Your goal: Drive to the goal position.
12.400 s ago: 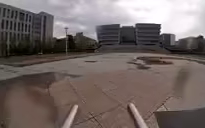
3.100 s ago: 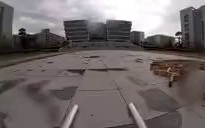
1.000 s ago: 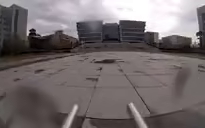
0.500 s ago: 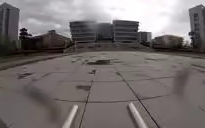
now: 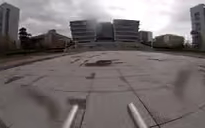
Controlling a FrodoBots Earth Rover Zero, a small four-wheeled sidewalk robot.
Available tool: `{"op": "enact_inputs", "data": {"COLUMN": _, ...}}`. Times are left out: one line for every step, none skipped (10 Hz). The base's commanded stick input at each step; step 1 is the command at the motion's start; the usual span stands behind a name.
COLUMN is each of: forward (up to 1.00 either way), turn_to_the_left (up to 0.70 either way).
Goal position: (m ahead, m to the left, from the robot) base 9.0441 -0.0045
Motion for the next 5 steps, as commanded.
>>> {"op": "enact_inputs", "data": {"forward": 1.0, "turn_to_the_left": 0.0}}
{"op": "enact_inputs", "data": {"forward": 1.0, "turn_to_the_left": 0.0}}
{"op": "enact_inputs", "data": {"forward": 1.0, "turn_to_the_left": 0.0}}
{"op": "enact_inputs", "data": {"forward": 1.0, "turn_to_the_left": 0.0}}
{"op": "enact_inputs", "data": {"forward": 1.0, "turn_to_the_left": 0.0}}
